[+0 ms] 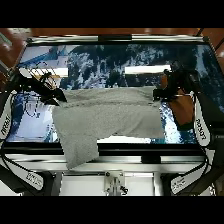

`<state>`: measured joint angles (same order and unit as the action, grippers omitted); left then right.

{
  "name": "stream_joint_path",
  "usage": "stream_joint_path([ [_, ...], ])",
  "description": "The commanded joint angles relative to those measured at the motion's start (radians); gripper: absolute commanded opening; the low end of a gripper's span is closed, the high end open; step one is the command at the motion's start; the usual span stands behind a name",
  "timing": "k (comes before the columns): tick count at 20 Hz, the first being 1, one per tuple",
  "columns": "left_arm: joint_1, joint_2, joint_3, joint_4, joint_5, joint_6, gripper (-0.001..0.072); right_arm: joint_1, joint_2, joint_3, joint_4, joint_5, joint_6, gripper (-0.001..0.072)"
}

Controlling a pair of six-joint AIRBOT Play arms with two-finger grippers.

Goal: Fold the shirts.

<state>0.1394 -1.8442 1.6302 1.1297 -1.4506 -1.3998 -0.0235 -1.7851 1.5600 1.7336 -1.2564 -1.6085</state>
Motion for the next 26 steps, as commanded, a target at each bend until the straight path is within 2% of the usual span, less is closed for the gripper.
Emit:
stream_joint_path([
  [1,0.013,0.042,0.001,-0.003,-0.132,-0.019,0.0666,0.000,0.061,0.001,-0.066,-0.161,-0.032,0.0503],
  [2,0.018,0.077,-0.008,-0.003,-0.175,-0.019,0.0661,-0.008,0.090,-0.002,-0.106,-0.239,-0.043,0.0503],
  [4,0.029,0.190,-0.115,-0.019,-0.178,0.006,0.0499,-0.062,0.165,-0.050,-0.102,-0.343,-0.060,0.0503],
  [6,0.043,0.347,-0.367,-0.084,-0.126,0.049,0.0501,-0.140,0.272,-0.158,-0.014,-0.324,-0.067,0.0503],
  [8,0.077,0.504,-0.668,-0.153,-0.065,0.112,0.0558,-0.217,0.384,-0.275,0.063,-0.276,-0.090,0.0503],
  [9,0.103,0.576,-0.801,-0.172,-0.026,0.129,0.0558,-0.248,0.427,-0.323,0.086,-0.263,-0.098,0.0503],
  [10,0.129,0.632,-0.901,-0.180,0.011,0.137,0.0558,-0.274,0.465,-0.367,0.098,-0.261,-0.107,0.0503],
  [12,0.179,0.718,-1.032,-0.188,0.059,0.216,0.0558,-0.300,0.511,-0.423,0.098,-0.264,-0.125,0.0503],
  [14,0.198,0.760,-1.083,-0.188,0.116,0.254,0.0553,-0.299,0.528,-0.447,0.095,-0.265,-0.128,0.0503],
  [15,0.196,0.762,-1.090,-0.188,0.137,0.277,0.0525,-0.297,0.528,-0.447,0.102,-0.266,-0.128,0.0503],
  [19,0.199,0.726,-1.091,-0.183,0.165,0.343,0.0528,-0.297,0.528,-0.447,0.125,-0.261,-0.127,0.0502],
  [26,0.197,0.654,-1.109,-0.154,0.192,0.371,0.0531,-0.297,0.528,-0.447,0.128,-0.275,-0.128,0.0502],
])
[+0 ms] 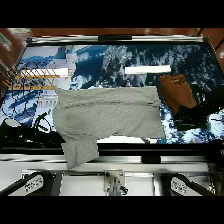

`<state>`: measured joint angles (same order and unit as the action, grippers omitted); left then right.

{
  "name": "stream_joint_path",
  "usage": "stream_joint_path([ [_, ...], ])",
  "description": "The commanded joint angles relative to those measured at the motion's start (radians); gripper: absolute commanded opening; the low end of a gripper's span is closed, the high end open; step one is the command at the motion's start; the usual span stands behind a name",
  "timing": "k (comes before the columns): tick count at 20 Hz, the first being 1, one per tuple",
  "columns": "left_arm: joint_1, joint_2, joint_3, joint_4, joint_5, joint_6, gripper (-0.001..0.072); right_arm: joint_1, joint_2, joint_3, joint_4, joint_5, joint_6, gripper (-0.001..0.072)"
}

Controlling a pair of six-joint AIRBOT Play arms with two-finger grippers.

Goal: Fold the shirts.

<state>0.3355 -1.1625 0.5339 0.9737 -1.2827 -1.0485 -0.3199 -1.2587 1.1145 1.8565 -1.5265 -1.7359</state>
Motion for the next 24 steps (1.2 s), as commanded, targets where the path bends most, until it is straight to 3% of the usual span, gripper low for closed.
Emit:
stream_joint_path([
  [1,0.000,-0.040,-0.017,-0.023,0.035,0.023,0.0531,0.000,0.001,-0.001,0.005,-0.003,0.000,0.0502],
  [4,0.000,-0.067,-0.017,-0.121,0.068,0.046,0.0531,0.000,0.001,-0.001,0.005,0.004,0.000,0.0502],
  [7,-0.034,-0.082,-0.017,-0.111,0.084,0.062,0.0525,0.000,0.001,-0.001,0.005,0.004,0.037,0.0502],
  [8,-0.043,-0.088,-0.017,-0.111,0.079,0.069,0.0433,0.000,0.001,-0.001,0.005,0.004,0.047,0.0502],
  [10,-0.046,-0.093,-0.016,-0.115,0.045,0.112,0.0111,0.000,0.002,-0.012,0.008,0.008,0.051,0.0503],
  [11,-0.045,-0.092,-0.016,-0.115,0.012,0.131,0.0034,0.000,0.002,-0.044,0.021,0.002,0.050,0.0503],
  [16,-0.041,-0.092,-0.016,-0.115,-0.059,0.139,0.0034,-0.001,0.001,-0.315,0.075,0.108,0.000,0.0503],
  [24,-0.041,-0.092,-0.016,-0.115,-0.065,0.139,0.0034,0.000,-0.064,-0.334,0.051,0.261,0.052,0.0502],
])
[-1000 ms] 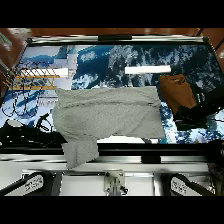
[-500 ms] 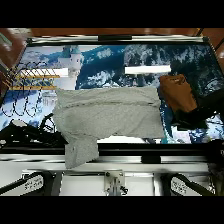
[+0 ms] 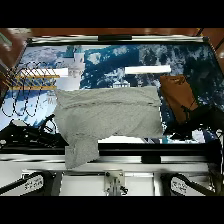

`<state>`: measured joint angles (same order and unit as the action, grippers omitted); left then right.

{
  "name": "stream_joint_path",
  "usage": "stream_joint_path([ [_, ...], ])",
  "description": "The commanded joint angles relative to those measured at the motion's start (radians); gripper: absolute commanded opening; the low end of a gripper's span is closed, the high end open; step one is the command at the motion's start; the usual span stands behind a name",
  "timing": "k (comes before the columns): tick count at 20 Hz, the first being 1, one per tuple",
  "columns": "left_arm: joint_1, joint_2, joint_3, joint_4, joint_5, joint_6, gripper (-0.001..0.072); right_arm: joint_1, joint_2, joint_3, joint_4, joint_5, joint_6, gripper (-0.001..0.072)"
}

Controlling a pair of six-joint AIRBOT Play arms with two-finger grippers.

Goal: Fold the shirts.

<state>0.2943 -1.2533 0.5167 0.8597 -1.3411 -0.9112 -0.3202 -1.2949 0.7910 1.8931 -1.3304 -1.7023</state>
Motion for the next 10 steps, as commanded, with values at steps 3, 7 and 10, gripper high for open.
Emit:
stream_joint_path([
  [3,0.000,-0.001,0.001,-0.006,-0.006,0.002,0.0034,0.000,-0.061,-0.010,0.075,0.101,0.020,0.0502],
  [7,0.000,-0.001,0.001,-0.025,-0.001,0.002,0.0034,0.006,-0.076,-0.010,0.108,0.129,0.024,0.0502],
  [10,0.000,-0.001,0.002,-0.038,0.008,0.002,0.0034,0.084,-0.087,-0.013,0.074,0.139,0.027,0.0502],
])
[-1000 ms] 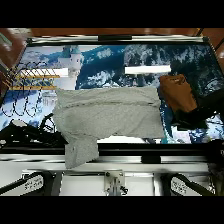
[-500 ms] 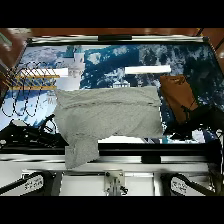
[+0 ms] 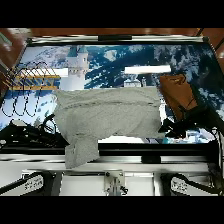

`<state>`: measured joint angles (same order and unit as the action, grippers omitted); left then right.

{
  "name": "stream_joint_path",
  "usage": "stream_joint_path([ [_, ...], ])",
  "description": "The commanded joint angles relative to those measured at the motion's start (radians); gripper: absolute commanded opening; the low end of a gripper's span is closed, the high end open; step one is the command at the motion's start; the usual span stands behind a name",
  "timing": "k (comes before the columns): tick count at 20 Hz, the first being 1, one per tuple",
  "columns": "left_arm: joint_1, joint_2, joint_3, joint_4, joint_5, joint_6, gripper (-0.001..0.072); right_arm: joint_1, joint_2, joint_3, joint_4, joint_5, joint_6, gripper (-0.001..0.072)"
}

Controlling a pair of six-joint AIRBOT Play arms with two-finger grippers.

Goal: Fold the shirts.

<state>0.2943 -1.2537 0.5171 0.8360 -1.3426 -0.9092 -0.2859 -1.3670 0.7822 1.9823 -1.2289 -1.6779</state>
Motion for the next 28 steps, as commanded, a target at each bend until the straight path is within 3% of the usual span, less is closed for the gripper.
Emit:
stream_joint_path([
  [1,0.000,0.000,0.004,-0.015,0.008,0.000,0.0034,0.079,-0.024,-0.005,-0.019,0.048,0.003,0.0498],
  [2,0.000,0.000,0.006,-0.015,0.007,0.000,0.0034,0.105,-0.028,-0.004,-0.021,0.053,0.003,0.0361],
  [3,0.000,0.000,0.006,-0.015,0.007,0.000,0.0034,0.121,-0.028,-0.004,-0.021,0.049,0.003,0.0158],
  [4,0.000,0.000,0.010,-0.015,0.008,0.001,0.0034,0.128,-0.026,-0.004,-0.017,0.042,0.002,0.0072],
  [9,0.000,0.002,0.184,-0.042,-0.047,0.008,0.0033,0.128,0.076,0.074,0.051,0.023,-0.145,0.0069],
  [13,0.000,-0.024,0.414,-0.055,-0.047,-0.006,0.0031,0.140,0.111,0.194,0.050,0.141,-0.138,0.0068],
  [18,-0.002,-0.198,0.613,-0.150,-0.048,-0.057,0.0032,0.169,-0.032,0.360,0.051,0.266,-0.089,0.0068],
  [28,-0.002,-0.479,0.963,-0.303,-0.023,-0.109,0.0032,0.169,-0.294,0.668,0.033,0.314,-0.066,0.0068],
])
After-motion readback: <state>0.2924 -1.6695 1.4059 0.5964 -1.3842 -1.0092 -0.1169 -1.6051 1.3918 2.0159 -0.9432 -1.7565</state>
